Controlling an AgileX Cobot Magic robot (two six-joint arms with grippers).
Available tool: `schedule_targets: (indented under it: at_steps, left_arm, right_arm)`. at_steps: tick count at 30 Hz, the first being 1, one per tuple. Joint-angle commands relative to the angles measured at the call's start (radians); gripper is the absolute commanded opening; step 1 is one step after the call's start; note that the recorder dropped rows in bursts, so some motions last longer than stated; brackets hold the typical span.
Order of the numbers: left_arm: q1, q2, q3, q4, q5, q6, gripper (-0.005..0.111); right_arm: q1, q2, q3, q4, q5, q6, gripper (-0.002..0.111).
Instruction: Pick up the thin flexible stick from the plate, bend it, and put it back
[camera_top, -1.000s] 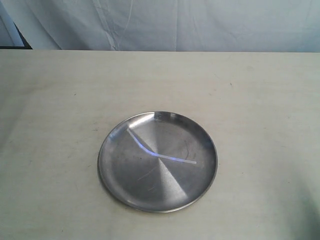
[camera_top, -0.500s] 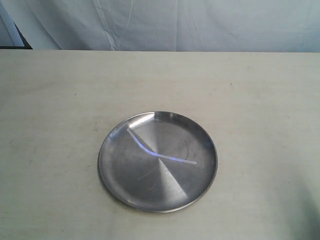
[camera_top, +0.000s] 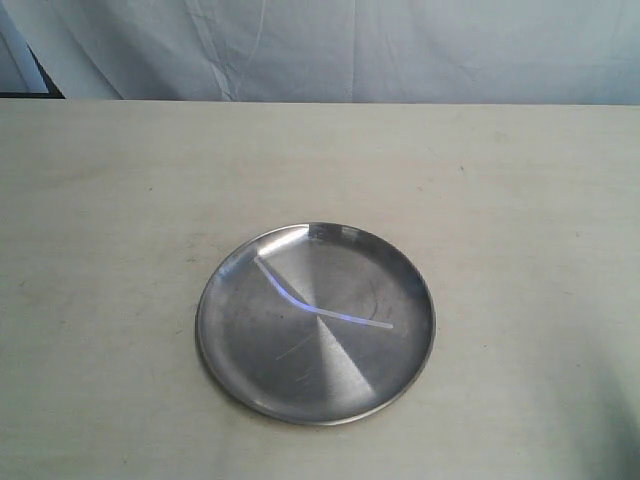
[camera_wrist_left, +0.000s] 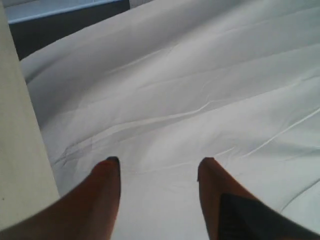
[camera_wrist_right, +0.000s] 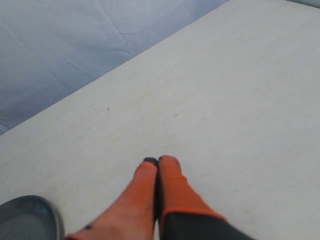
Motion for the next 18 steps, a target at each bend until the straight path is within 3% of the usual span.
schedule_targets:
  at_steps: [1,6,9,12,18]
  left_arm:
    - [0.023,-0.01,0.036,0.042,-0.027,0.014,0.047]
    - [0.023,-0.01,0.042,0.379,-0.045,0.076,0.047]
    - [0.023,-0.01,0.067,0.446,-0.123,0.193,0.047]
    - [0.023,-0.01,0.067,0.326,-0.136,0.341,0.047]
    - [0.023,-0.01,0.067,-0.167,-0.069,0.746,0.047]
  right_arm:
    - [-0.006,-0.005,0.005,-0.008,-0.005,-0.005,0.0]
    - [-0.006,-0.005,0.005,-0.008,-0.005,-0.005,0.0]
    - [-0.006,-0.005,0.005,-0.008,-0.005,-0.005,0.0]
    - [-0.006,-0.005,0.005,-0.008,-0.005,-0.005,0.0]
    - [-0.006,-0.005,0.005,-0.008,-0.005,-0.005,0.0]
